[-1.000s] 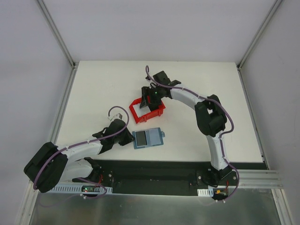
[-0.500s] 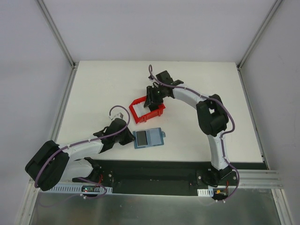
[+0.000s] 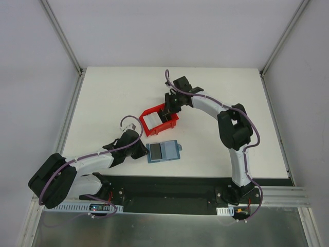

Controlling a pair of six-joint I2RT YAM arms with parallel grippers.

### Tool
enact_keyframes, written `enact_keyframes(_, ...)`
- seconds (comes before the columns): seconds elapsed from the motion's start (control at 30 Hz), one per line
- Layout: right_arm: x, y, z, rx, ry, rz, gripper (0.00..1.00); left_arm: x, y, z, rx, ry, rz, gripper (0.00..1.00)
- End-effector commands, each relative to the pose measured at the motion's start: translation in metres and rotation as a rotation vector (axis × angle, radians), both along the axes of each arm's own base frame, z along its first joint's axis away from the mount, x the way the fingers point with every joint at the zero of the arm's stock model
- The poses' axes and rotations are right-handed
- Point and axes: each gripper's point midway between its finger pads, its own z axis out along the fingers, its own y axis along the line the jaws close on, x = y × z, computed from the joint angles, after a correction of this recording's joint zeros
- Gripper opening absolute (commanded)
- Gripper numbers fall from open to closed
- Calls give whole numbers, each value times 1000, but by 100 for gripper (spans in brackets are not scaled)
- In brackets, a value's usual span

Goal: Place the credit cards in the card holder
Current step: Pick up the credit card from the storage box.

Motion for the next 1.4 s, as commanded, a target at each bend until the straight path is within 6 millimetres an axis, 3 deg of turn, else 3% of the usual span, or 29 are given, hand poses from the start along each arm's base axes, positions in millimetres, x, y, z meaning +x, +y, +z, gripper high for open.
enact_keyframes(0.0, 13, -12, 38, -44, -133, -30, 2, -13, 14, -17, 76, 63, -15, 0)
enact_keyframes(0.17, 20, -19, 45, -107, -211, -39, 0, -13, 14, -17, 76, 60, -19, 0)
enact_keyframes(0.4, 22, -25, 105, -43, -379, -80, 0, -12, 14, -15, 76, 51, -26, 0)
enact_keyframes(0.57, 7, -42, 138, -33, -459, -89, 1, -11, 13, -14, 81, 42, -37, 0)
enact_keyframes(0.7, -19, -57, 143, -4, -431, -126, 0, -10, 13, -13, 85, 31, -50, 0)
enact_keyframes(0.8, -48, -65, 133, 45, -369, -162, 0, -13, 9, -11, 72, 37, -76, 0)
enact_keyframes(1.03, -119, -68, 74, 30, -213, -188, 0, -15, 7, -10, 66, 35, -105, 0)
enact_keyframes(1.2, -142, -72, 44, -41, -190, -233, 0, -17, 6, -11, 59, 46, -109, 0)
enact_keyframes(1.37, -149, -77, 25, -101, -191, -280, 0, -18, 4, -10, 50, 48, -114, 0)
